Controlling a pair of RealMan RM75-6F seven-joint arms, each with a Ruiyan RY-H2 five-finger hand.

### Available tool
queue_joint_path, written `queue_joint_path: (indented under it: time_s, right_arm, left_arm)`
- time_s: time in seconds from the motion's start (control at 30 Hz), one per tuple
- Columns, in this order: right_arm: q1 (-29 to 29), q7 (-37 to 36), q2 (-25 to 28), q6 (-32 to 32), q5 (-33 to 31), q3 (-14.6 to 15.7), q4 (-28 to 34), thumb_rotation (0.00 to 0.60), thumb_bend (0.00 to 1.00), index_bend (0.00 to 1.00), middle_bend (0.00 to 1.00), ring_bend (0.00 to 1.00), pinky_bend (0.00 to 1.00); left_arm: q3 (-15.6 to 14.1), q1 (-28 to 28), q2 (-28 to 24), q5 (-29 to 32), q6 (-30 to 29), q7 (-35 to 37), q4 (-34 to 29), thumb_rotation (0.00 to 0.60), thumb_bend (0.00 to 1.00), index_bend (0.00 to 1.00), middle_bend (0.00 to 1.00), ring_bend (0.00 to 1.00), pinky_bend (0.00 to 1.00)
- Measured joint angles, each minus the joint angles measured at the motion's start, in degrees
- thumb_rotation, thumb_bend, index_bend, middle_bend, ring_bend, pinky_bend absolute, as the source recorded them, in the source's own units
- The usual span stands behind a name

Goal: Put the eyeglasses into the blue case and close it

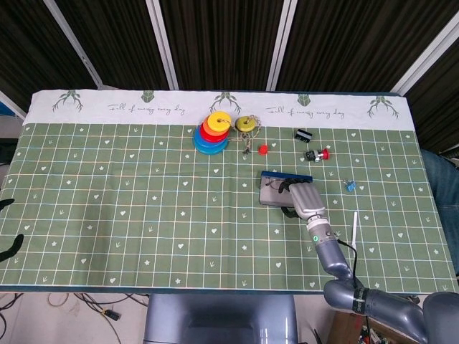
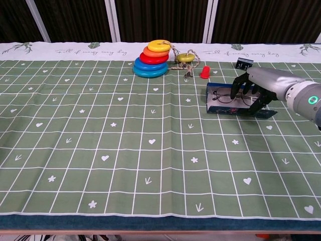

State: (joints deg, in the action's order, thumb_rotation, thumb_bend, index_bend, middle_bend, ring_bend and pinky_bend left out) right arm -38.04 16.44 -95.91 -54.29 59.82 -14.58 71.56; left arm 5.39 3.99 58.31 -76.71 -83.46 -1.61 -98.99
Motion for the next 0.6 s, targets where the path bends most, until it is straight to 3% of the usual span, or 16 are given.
queue_joint_path:
  time_s: [0.17, 0.6]
  right_arm:
    - [-0.4, 0.2, 0.0, 0.2, -1.1, -0.6, 0.2, 0.600, 0.50, 0.52, 0.30, 0.29, 0.28]
    - [-0.9, 0.6, 0.0, 0.5, -2.4, -0.6, 0.5, 0.600, 0.49, 0.55, 0.30, 0.29, 0.28]
  left_arm:
    - [-0.1, 0.0, -0.1, 0.0, 0.1, 0.0, -0.1, 0.600, 0.31, 0.20, 0.01, 0.00, 0.00]
    - [0.0, -0.1, -0.1, 0.1, 0.0, 0.1, -0.3, 0.600, 0.31, 0.20, 0.01, 0.00, 0.00]
